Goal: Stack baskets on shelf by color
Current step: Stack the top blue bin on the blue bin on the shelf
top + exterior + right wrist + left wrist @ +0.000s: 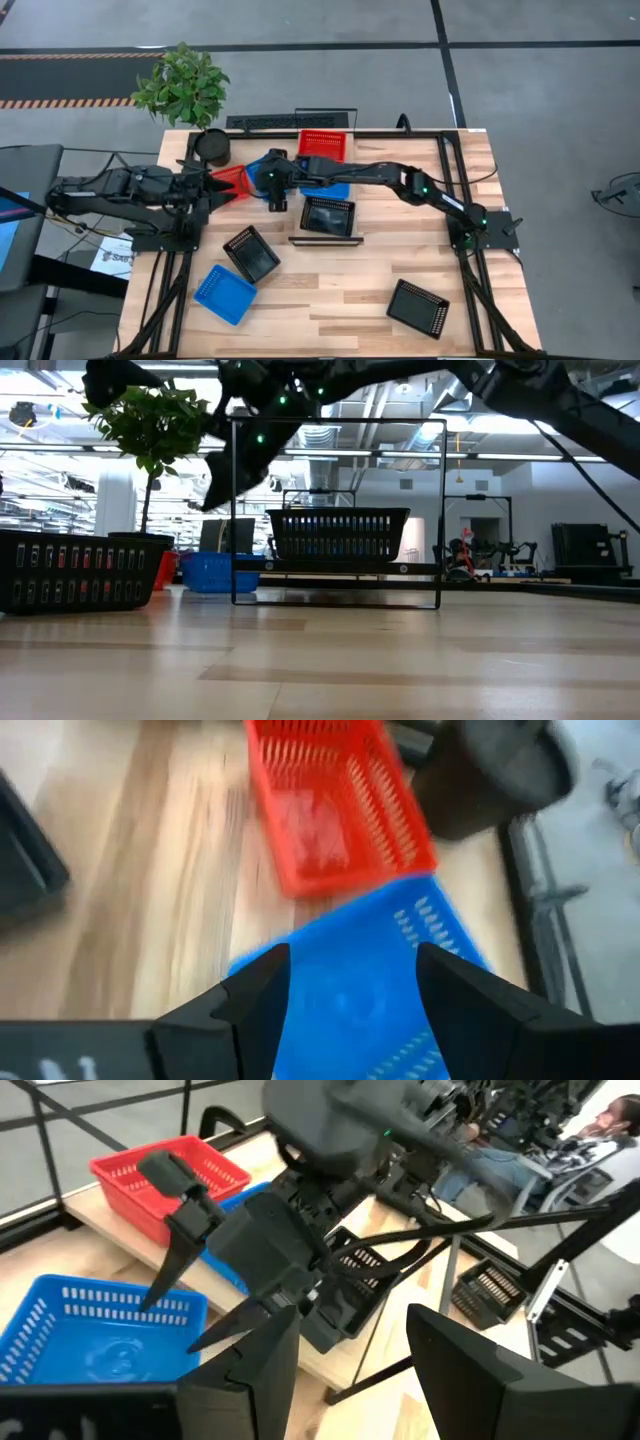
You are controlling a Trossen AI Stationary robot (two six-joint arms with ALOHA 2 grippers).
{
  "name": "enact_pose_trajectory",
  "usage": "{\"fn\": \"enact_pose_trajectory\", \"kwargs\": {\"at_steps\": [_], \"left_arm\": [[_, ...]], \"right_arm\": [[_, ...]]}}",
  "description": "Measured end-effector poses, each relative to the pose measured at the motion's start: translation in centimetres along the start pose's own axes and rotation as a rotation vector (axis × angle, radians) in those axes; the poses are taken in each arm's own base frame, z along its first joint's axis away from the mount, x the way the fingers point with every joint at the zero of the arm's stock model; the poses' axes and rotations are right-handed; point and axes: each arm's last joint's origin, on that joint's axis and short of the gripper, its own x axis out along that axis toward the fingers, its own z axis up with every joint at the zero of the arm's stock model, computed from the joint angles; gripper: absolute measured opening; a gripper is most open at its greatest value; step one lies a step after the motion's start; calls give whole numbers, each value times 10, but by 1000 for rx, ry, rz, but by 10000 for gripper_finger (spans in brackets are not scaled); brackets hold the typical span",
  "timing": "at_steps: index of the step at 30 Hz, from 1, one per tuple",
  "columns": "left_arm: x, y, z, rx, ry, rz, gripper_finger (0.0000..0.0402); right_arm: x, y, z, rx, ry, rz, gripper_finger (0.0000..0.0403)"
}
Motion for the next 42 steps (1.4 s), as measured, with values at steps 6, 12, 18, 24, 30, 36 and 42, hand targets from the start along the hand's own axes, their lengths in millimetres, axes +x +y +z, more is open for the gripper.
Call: {"fn": "enact_pose_trajectory", "kwargs": {"at_steps": [6,12,18,24,30,36,42], "left_arm": [[4,0,-2,10,19,36,174],[6,0,-3,14,36,49,174],[7,1,-4,16,47,57,174],[7,1,-4,15,47,57,174],[6,1,-4,15,47,57,174],[6,1,-4,15,47,57,174],[7,1,-4,15,47,57,174]], "right_arm": [[12,-3,-8,-2,-5,57,240],[19,0,-14,-21,2,122,240],[18,-3,-14,-37,-6,145,240],[19,-5,-19,-37,13,180,240],[27,-8,-28,-37,43,192,240],[34,-7,-34,-48,58,200,240],[33,-8,-35,-55,71,224,240]]}}
